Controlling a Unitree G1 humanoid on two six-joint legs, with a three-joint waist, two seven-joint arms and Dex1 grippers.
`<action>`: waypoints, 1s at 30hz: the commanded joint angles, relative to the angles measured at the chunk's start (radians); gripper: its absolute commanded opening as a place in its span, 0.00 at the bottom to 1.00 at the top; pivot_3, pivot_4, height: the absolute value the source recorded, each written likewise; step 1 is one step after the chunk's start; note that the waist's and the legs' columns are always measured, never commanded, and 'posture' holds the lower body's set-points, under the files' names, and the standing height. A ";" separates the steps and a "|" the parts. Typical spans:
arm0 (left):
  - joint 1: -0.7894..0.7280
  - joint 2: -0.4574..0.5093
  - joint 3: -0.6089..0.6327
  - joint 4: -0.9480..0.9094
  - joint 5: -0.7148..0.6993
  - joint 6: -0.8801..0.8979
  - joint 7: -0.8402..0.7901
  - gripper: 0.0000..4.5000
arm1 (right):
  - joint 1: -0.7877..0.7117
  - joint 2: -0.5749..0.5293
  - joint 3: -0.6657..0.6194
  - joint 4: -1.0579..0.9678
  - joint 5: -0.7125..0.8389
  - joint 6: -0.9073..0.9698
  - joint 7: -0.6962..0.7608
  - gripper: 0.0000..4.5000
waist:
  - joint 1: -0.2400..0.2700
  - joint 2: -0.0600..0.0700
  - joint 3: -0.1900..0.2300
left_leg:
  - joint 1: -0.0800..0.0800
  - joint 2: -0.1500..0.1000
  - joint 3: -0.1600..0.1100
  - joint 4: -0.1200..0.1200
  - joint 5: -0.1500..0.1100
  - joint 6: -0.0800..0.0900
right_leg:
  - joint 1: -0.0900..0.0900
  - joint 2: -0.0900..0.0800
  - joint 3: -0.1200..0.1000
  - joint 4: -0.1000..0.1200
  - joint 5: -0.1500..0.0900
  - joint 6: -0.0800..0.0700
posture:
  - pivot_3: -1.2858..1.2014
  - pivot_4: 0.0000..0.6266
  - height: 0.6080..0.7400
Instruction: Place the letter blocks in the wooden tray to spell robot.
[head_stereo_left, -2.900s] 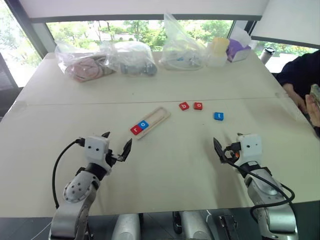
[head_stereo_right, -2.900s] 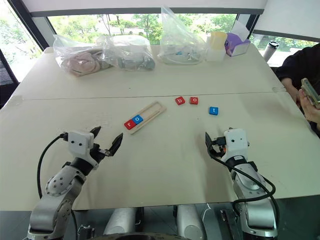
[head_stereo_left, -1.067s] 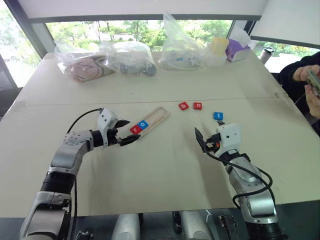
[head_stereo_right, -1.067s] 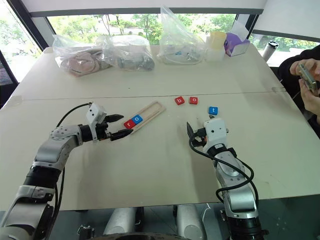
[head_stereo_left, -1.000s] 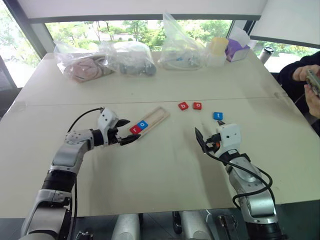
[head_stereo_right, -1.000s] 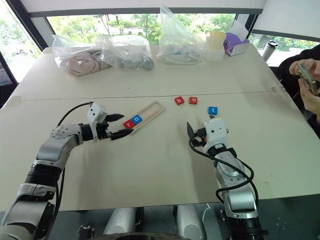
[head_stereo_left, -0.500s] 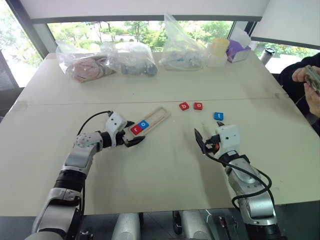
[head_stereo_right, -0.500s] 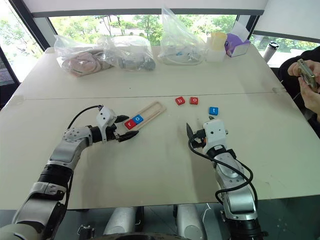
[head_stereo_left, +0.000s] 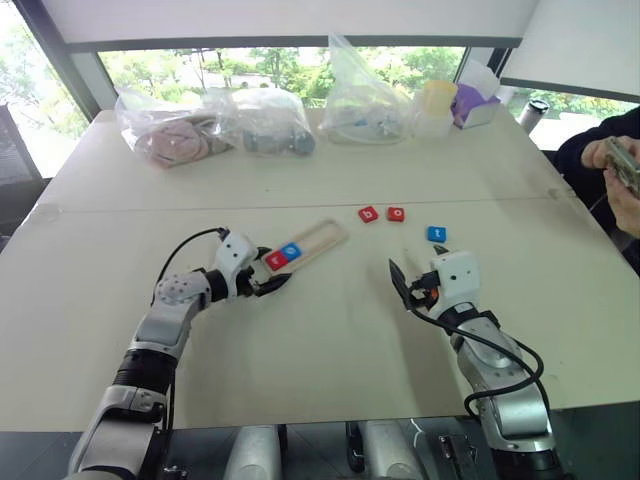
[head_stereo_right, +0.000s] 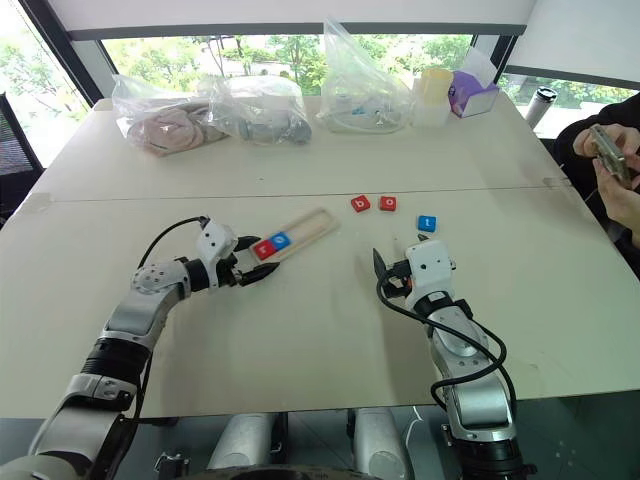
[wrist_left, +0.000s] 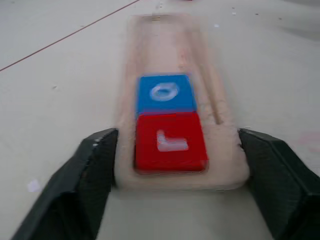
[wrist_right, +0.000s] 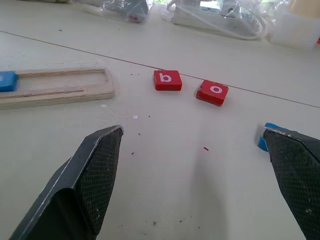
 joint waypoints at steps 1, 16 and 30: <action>0.035 0.005 -0.039 -0.002 0.033 0.033 -0.008 0.70 | -0.010 -0.006 -0.004 -0.042 -0.003 -0.011 0.002 1.00 | -0.001 0.000 0.000 | 0.000 0.000 0.000 0.000 0.000 0.000 | 0.000 0.000 0.000 0.000 0.000 0.000 | 0.52 0.24 1.00; 0.104 0.090 -0.170 -0.260 -0.026 0.003 -0.308 0.70 | -0.029 -0.042 -0.060 -0.039 0.007 0.005 0.005 1.00 | -0.002 0.000 0.000 | -0.001 0.000 0.000 -0.001 0.000 0.000 | 0.000 -0.001 0.000 -0.002 0.000 0.000 | 0.52 0.24 1.00; 0.147 0.120 -0.194 -0.274 -0.002 -0.051 -0.334 0.70 | -0.010 -0.052 -0.064 -0.066 0.006 0.024 0.015 1.00 | -0.001 0.000 0.000 | -0.005 0.000 0.000 -0.001 0.000 0.000 | -0.005 0.000 0.000 -0.002 -0.001 0.000 | 0.52 0.24 1.00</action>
